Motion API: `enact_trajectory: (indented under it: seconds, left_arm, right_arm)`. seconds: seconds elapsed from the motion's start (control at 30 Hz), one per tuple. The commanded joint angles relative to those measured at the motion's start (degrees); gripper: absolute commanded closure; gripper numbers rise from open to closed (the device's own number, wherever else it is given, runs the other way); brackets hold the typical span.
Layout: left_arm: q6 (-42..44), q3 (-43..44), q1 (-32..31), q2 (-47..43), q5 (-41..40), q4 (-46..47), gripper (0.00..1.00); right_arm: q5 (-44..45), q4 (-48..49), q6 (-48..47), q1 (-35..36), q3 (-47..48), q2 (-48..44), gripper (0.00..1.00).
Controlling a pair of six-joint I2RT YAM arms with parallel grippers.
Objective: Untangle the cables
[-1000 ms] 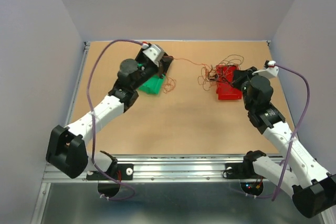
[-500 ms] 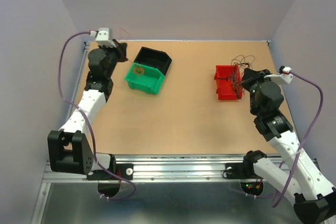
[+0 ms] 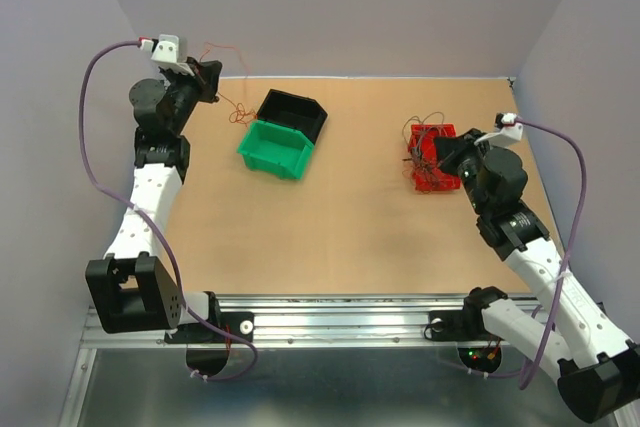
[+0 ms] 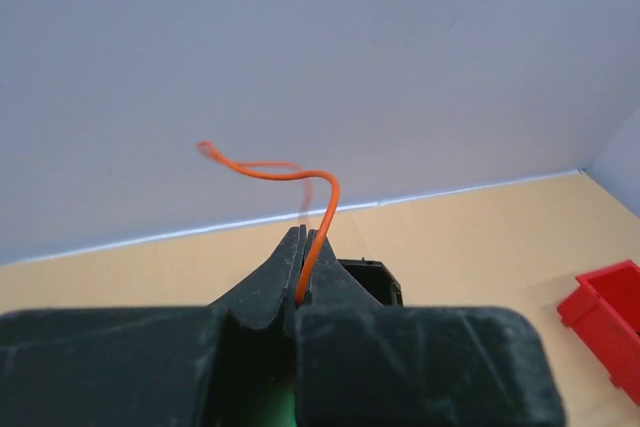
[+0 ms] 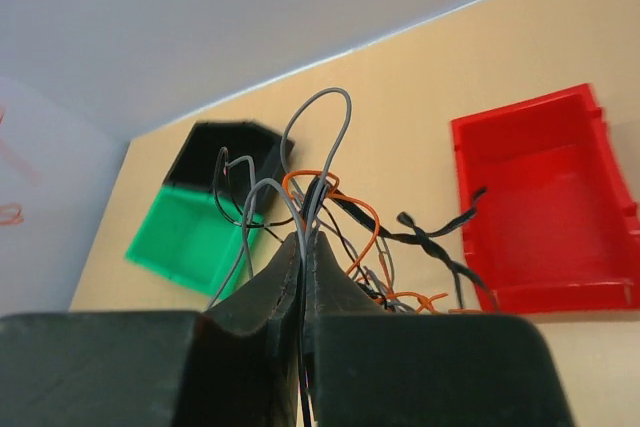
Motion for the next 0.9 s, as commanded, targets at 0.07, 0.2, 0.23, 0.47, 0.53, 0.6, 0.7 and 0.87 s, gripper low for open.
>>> enact_trajectory:
  seconds: [0.07,0.2,0.23,0.47,0.53,0.6,0.7,0.87]
  left_arm:
    - [3.54,4.73,-0.39,2.43,14.36,2.42,1.0]
    - [5.38,4.12,-2.06,4.45,15.34,2.33,1.0]
    - [6.0,3.85,-2.15,4.71,14.99,2.33,1.0]
    - [13.64,-0.37,-8.12,6.65,12.0,1.28,1.0]
    - [18.12,-0.72,-9.97,6.65,9.99,-2.13,1.0]
    - [21.2,0.24,-11.37,7.17,4.55,-6.0,1.0]
    - [24.98,2.44,-12.61,9.19,2.24,-13.38,1.0]
    - [29.29,2.09,-12.61,13.15,3.21,-14.19,1.0]
  right_arm:
    - [-21.25,9.33,-4.13,-0.12,2.49,1.57,1.0]
    - [-31.09,11.79,-5.79,0.14,3.37,3.51,0.99]
    - [-32.59,12.23,-5.97,0.4,3.46,3.68,0.99]
    - [-37.26,14.08,-6.85,1.81,3.28,4.21,0.99]
    - [-37.52,14.26,-6.59,1.9,3.11,4.3,1.0]
    - [-37.35,14.35,-6.42,1.9,3.02,4.3,0.99]
    - [-37.17,14.43,-6.15,1.9,2.93,4.65,0.99]
    - [-37.87,14.7,-5.8,1.9,2.84,5.71,0.99]
